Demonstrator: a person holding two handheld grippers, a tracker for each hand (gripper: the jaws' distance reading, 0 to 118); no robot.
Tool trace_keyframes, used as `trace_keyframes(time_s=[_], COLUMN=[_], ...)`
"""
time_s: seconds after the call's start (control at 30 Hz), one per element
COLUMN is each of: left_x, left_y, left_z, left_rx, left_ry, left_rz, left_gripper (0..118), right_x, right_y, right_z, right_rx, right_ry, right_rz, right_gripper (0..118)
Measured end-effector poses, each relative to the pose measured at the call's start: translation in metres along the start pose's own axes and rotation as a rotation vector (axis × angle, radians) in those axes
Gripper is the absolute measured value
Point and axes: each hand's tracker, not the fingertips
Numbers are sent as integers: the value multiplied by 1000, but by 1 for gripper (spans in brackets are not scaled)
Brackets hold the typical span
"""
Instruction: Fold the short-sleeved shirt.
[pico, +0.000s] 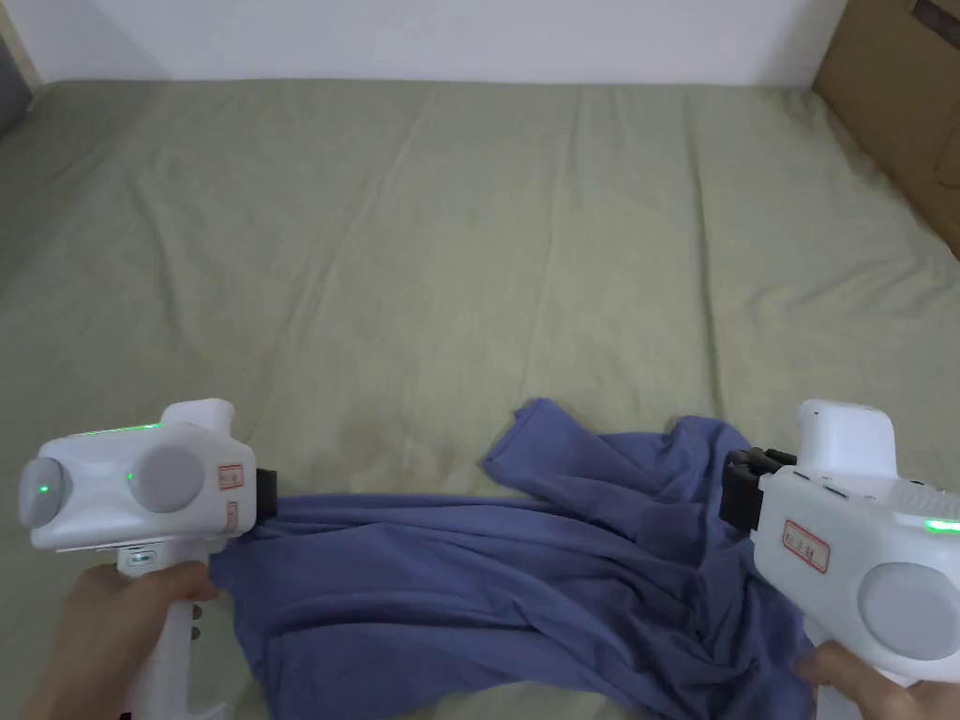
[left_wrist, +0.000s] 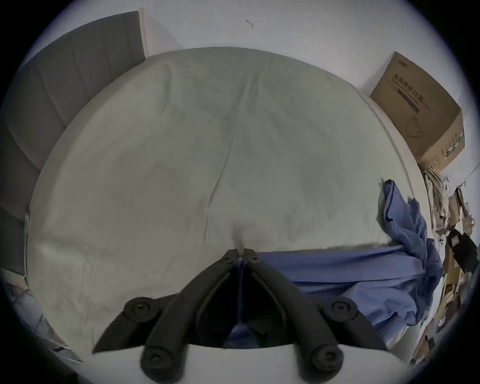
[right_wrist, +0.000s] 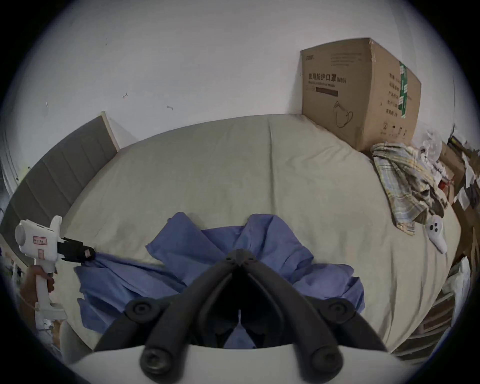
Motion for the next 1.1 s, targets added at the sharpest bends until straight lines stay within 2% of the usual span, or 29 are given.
trace_keyframes(time_s=[0.03,0.17,0.23,0.3,0.4,0.5,0.6,0.7,0.77,0.8,0.83,0.9,1.0,1.1], left_x=[0,1,5,5,4,1,2,2,2,2,2,2,2,5], left_y=[0,4,6,8,10,10,10,10,9,10,10,9,10,13], left_z=[5,21,30,34,36,35,32,27,26,25,25,25,28,39], left_rx=[12,37,53,66,71,69,55,40,37,34,32,29,30,36], left_ry=[-7,-32,-30,-31,-32,-38,-33,-22,-24,-25,-25,-24,-24,-21], left_rz=[8,8,-20,-34,-36,-12,-11,-23,-19,-16,-15,-15,-6,-18], left_gripper=[2,1,2,2,2,2,2,2,1,2,2,2,2,1], right_x=[5,27,39,47,52,45,26,16,22,24,24,26,24,25], right_y=[4,24,40,55,72,78,77,73,63,61,62,66,67,78], right_z=[-1,-15,-32,-54,-95,-121,-139,-165,-182,-181,-175,-169,-164,-146], right_rx=[-8,-14,-43,-75,-164,-227,-280,-371,-435,-409,-390,-391,-414,-393], right_ry=[20,23,28,30,-8,44,81,45,43,45,54,60,65,61], right_rz=[1,-33,-65,-55,3,8,116,210,165,157,138,146,168,137], right_gripper=[10,61,67,68,68,68,68,67,55,53,44,5,5,5])
